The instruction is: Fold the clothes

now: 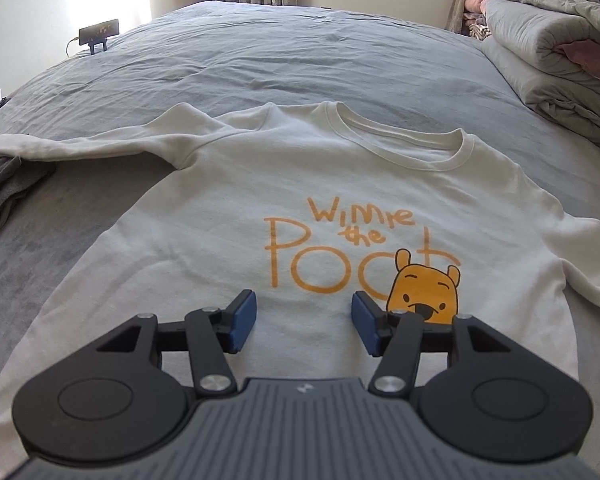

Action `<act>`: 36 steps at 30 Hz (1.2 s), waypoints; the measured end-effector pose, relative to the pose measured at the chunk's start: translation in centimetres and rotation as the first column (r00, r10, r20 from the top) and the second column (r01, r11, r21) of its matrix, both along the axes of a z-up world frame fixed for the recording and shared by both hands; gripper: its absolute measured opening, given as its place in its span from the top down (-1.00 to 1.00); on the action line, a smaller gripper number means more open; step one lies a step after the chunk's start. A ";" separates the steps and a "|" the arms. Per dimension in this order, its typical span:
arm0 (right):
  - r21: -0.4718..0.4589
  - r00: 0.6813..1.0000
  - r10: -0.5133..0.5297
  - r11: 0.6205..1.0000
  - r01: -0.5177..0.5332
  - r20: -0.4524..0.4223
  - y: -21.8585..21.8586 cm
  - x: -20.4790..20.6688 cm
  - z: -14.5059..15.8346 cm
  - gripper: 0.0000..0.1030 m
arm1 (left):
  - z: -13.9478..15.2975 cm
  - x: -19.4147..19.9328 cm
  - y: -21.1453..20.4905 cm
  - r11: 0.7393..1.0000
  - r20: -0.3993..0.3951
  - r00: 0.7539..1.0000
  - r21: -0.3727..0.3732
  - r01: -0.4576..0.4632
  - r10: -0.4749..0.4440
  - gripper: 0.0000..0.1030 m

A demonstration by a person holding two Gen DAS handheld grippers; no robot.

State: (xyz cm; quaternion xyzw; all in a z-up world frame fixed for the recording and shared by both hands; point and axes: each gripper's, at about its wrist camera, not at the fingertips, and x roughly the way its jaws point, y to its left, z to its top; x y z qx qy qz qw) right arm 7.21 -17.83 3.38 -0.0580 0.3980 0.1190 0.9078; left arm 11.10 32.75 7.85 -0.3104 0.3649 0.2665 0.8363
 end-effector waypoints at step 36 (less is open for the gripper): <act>0.000 1.000 0.007 1.000 -0.007 0.006 0.5 -0.2 0.0 -0.12 | 0.7 -0.3 -1.5 0.991 0.144 0.989 -0.120 0.052 -0.035 0.76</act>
